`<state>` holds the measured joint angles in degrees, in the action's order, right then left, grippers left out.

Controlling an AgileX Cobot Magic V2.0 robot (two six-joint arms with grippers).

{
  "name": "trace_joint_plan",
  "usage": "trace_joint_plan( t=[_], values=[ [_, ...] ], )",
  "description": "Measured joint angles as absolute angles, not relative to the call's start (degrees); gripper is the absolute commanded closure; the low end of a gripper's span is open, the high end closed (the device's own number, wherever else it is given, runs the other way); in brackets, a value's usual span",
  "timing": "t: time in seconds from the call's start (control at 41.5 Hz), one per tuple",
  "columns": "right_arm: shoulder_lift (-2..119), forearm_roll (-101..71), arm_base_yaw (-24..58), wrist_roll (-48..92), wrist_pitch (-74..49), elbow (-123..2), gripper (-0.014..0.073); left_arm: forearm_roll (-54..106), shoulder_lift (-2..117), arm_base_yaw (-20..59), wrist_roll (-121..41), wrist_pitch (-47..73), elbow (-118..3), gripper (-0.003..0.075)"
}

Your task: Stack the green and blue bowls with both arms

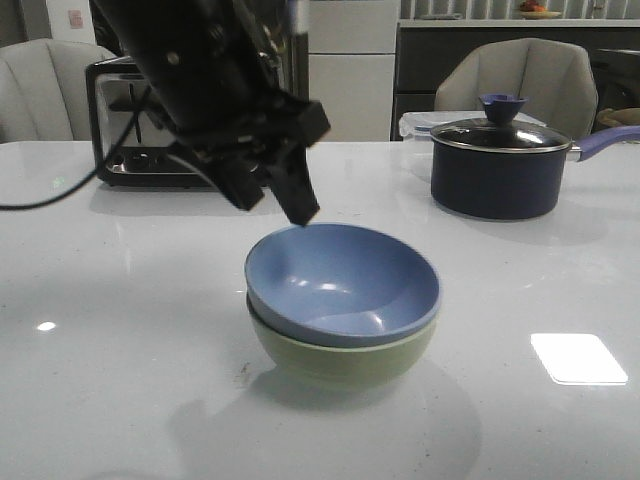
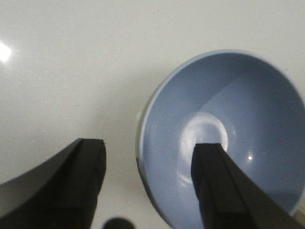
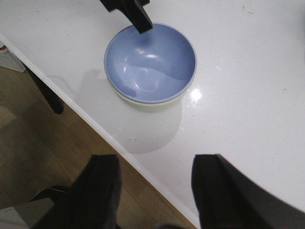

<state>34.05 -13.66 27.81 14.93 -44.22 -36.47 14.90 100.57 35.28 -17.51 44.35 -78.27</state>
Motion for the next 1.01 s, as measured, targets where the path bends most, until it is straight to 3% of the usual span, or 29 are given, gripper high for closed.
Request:
trace_joint_plan(
  t=[0.675,1.012],
  values=[
    [34.05,-13.66,27.81,14.93,-44.22,-36.47,0.0139,10.44,53.99,35.28,-15.42,46.42,-52.21,0.0255],
    [34.05,-10.85,27.81,13.87,-44.22,-36.47,0.0139,3.32,42.19,34.81,-6.77,46.42,-43.09,0.0255]
  ],
)
